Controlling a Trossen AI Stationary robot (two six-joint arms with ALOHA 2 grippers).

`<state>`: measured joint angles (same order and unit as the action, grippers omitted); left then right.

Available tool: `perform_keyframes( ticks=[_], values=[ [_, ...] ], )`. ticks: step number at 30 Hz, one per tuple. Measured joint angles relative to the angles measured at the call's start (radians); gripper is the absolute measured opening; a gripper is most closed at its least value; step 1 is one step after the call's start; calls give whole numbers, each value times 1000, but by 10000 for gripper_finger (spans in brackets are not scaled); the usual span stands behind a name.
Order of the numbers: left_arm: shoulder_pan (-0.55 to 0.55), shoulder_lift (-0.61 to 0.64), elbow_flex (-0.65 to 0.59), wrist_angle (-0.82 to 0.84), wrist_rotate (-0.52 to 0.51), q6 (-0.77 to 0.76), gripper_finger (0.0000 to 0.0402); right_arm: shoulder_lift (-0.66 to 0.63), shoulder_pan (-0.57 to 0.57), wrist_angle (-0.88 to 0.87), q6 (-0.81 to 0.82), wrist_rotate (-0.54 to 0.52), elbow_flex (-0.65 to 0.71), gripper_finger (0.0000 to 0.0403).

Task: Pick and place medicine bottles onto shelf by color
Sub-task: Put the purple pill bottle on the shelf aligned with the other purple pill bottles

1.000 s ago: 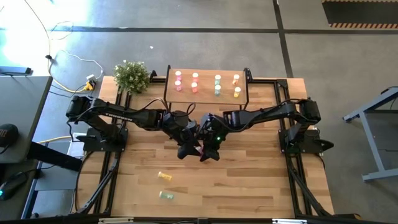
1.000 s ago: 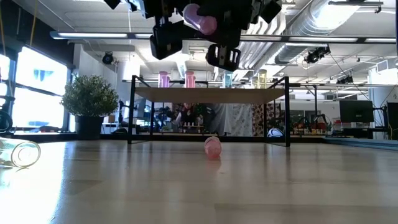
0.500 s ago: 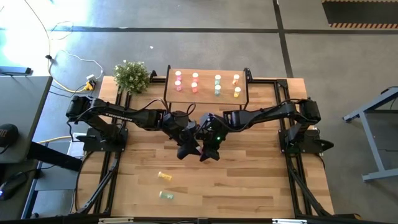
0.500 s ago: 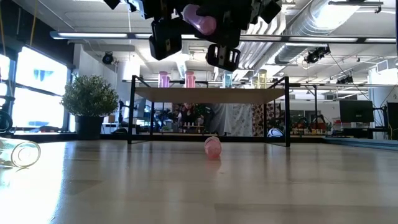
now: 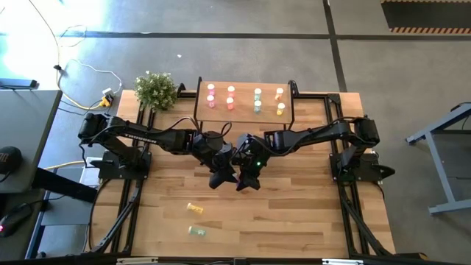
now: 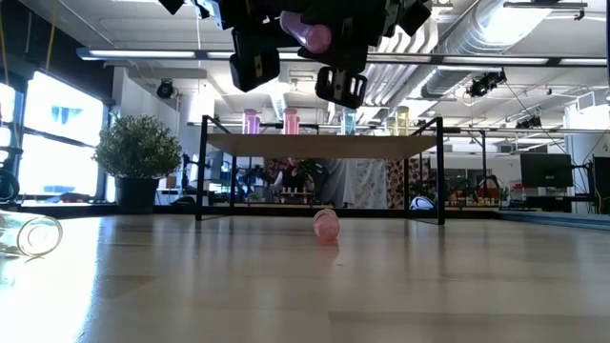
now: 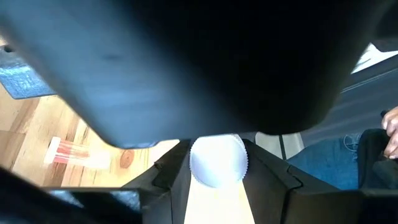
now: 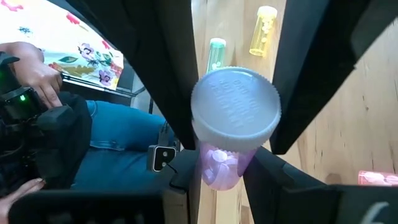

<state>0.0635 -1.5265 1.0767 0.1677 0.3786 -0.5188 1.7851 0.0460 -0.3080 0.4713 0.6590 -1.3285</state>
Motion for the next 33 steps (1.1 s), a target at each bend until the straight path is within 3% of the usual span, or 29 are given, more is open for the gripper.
perform_keyframes(
  ticks=[5,15,27,33],
  values=[
    [0,0,0,0,0,0,116,0,0,0,-8,-2,0,87],
    [1,0,0,34,-15,33,116,-5,-22,-38,26,15,0,183],
    [2,4,3,83,-80,60,115,-96,-26,-166,17,-94,2,190],
    [2,3,2,110,-130,78,115,-171,-26,-252,7,-210,2,190]
  ],
)
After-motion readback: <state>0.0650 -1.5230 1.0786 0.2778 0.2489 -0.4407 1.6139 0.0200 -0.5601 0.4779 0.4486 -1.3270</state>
